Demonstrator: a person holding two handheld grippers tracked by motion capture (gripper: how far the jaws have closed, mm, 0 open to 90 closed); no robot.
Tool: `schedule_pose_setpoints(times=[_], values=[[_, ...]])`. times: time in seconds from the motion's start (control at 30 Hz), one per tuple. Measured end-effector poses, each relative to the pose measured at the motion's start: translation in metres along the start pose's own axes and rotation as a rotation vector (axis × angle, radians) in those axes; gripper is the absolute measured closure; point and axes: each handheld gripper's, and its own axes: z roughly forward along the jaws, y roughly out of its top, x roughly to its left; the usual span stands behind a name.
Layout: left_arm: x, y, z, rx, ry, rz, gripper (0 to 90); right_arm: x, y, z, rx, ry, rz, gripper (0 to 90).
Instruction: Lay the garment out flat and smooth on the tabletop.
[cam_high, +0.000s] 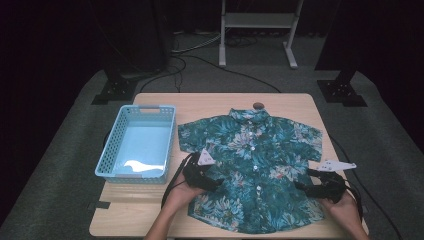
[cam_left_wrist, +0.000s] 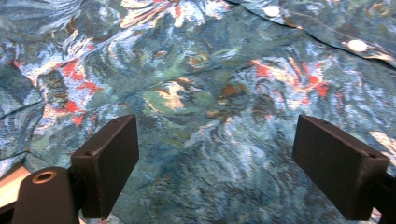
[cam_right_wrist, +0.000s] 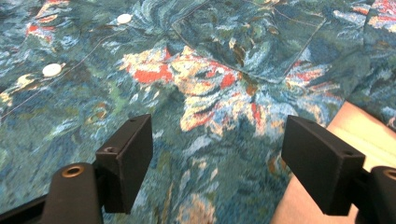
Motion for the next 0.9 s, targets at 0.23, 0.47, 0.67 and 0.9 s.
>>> schedule_pose_setpoints(times=[0.23,0.47,0.67,0.9], values=[[-0.007,-0.004,-0.005,-0.022,-0.006,-0.006,14.0,0.002,-0.009,-0.007,-0.001,-0.004,-0.002,24.4],[-0.012,-0.007,-0.011,-0.033,0.001,-0.011,10.3,0.004,-0.019,-0.015,-0.005,0.001,-0.006,24.4],[-0.015,-0.011,-0.018,-0.048,-0.001,-0.015,10.4,0.005,-0.025,-0.021,-0.013,0.0,-0.004,24.4],[-0.016,-0.014,-0.024,-0.062,-0.005,-0.025,9.5,0.004,-0.033,-0.028,-0.017,-0.002,0.013,24.4]])
